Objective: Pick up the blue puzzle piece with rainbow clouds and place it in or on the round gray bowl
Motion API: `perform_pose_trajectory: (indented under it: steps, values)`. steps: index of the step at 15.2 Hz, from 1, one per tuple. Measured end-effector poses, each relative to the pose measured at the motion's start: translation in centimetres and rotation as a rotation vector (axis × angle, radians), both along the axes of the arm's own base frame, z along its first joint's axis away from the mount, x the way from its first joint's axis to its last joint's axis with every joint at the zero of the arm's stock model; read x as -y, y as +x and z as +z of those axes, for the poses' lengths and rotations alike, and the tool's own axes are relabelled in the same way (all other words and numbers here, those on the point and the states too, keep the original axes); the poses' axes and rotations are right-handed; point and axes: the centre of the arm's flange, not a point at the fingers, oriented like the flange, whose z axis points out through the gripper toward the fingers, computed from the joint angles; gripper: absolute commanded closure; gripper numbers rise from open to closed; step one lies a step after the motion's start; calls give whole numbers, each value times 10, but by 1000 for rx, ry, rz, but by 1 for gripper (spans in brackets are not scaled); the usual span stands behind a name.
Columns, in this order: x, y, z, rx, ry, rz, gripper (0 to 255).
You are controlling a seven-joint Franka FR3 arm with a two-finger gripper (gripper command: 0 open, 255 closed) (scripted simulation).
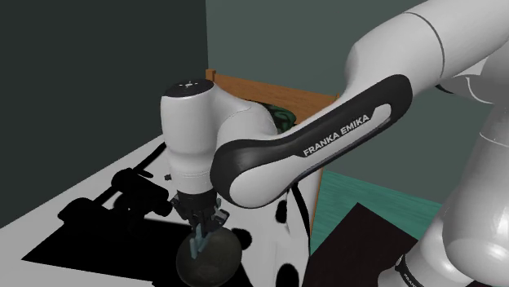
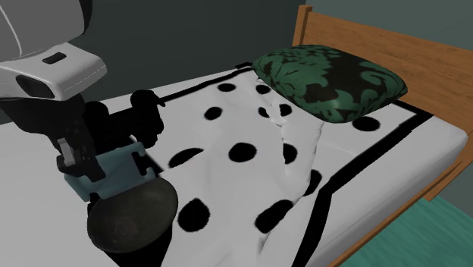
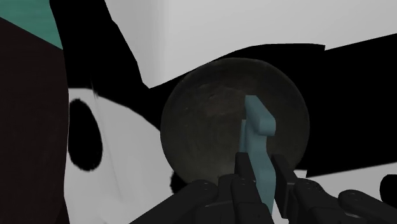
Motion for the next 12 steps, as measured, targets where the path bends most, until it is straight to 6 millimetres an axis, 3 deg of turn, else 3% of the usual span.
perform_pose_trajectory:
  steps: [9,12]
  values:
    - [0,-1,-49,0,0,0,255]
    - [0,-2,-57,0,0,0,255]
